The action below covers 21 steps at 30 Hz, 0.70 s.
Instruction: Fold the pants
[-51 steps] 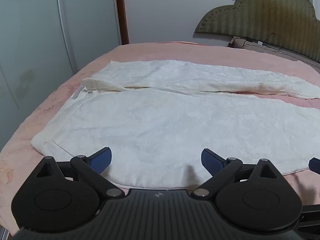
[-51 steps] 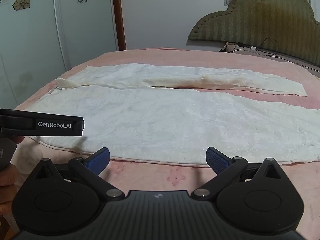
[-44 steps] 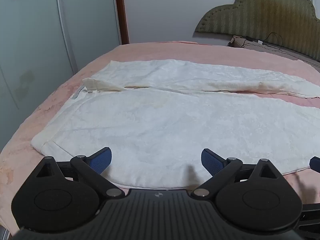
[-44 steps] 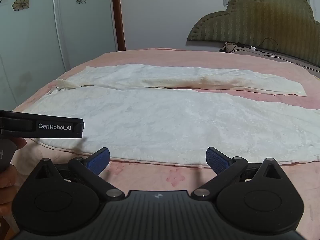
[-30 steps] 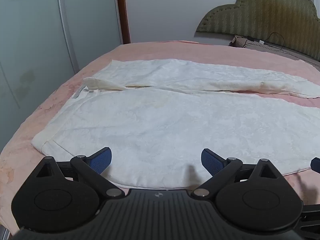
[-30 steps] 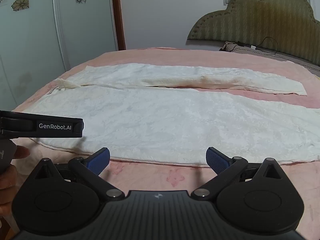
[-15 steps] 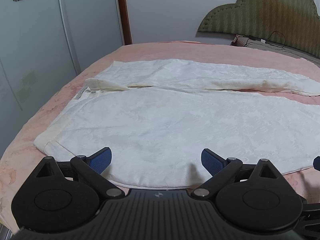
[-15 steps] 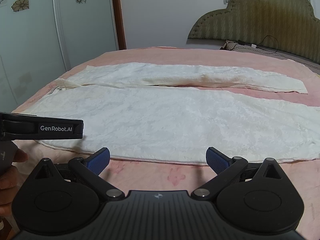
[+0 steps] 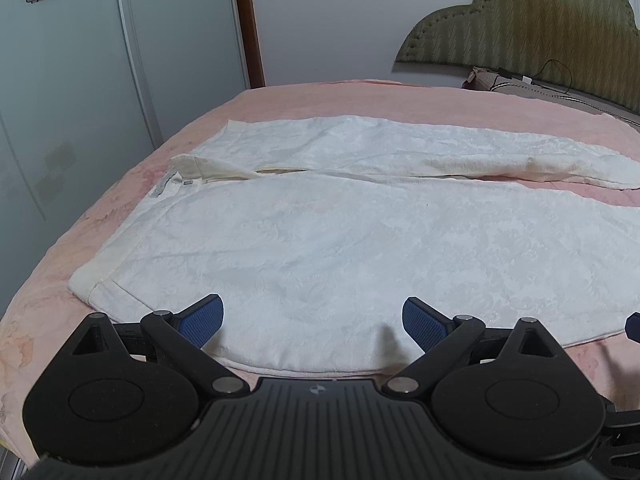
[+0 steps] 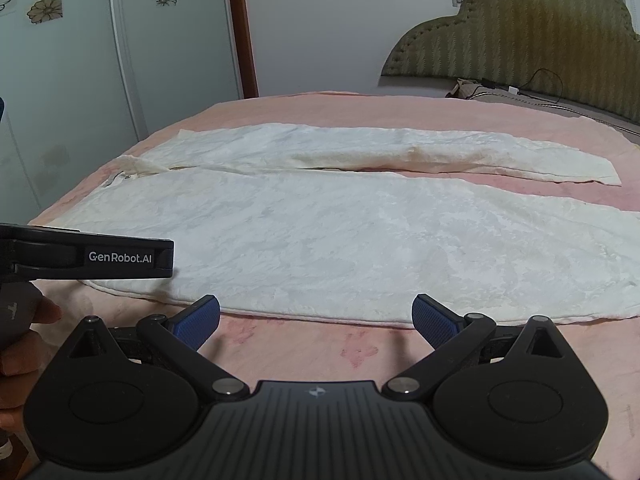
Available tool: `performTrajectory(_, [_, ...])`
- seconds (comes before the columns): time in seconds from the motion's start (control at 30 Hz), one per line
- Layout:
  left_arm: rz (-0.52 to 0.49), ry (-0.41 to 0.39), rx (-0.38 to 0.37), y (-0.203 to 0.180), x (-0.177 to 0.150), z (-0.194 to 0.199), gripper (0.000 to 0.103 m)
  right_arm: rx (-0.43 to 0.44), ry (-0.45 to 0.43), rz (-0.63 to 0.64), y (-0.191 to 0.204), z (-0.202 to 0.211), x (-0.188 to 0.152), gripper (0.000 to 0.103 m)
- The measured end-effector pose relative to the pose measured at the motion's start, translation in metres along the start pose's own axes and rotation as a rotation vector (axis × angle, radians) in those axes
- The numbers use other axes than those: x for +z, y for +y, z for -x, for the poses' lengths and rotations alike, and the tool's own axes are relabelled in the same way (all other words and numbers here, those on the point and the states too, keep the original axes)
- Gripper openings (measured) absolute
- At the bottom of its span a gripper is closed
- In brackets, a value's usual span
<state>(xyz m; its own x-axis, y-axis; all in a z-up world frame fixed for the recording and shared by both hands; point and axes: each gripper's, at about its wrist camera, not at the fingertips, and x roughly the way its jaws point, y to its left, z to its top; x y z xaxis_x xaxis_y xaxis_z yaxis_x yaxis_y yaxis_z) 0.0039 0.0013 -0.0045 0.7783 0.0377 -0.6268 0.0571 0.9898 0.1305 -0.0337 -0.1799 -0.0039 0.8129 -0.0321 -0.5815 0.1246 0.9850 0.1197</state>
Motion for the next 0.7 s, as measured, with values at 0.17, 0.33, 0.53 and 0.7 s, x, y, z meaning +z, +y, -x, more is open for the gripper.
performTrajectory(0.17, [-0.009,-0.005,0.009,-0.0012,-0.0012,0.0001,0.098,0.005,0.004,0.000,0.0010,-0.0002,-0.0006,0.103])
performTrajectory(0.33, [-0.012,-0.003,0.011,-0.0025,-0.0021,0.0005,0.098,0.006,0.005,-0.001,0.0013,-0.0009,-0.0006,0.103])
performTrajectory(0.53, [-0.014,-0.004,0.013,-0.0029,-0.0024,0.0011,0.098,0.004,0.004,0.001,0.0016,-0.0016,-0.0006,0.103])
performTrajectory(0.7, [-0.015,-0.005,0.014,-0.0031,-0.0024,0.0012,0.098,0.025,0.000,0.002,0.0021,0.0003,-0.0016,0.103])
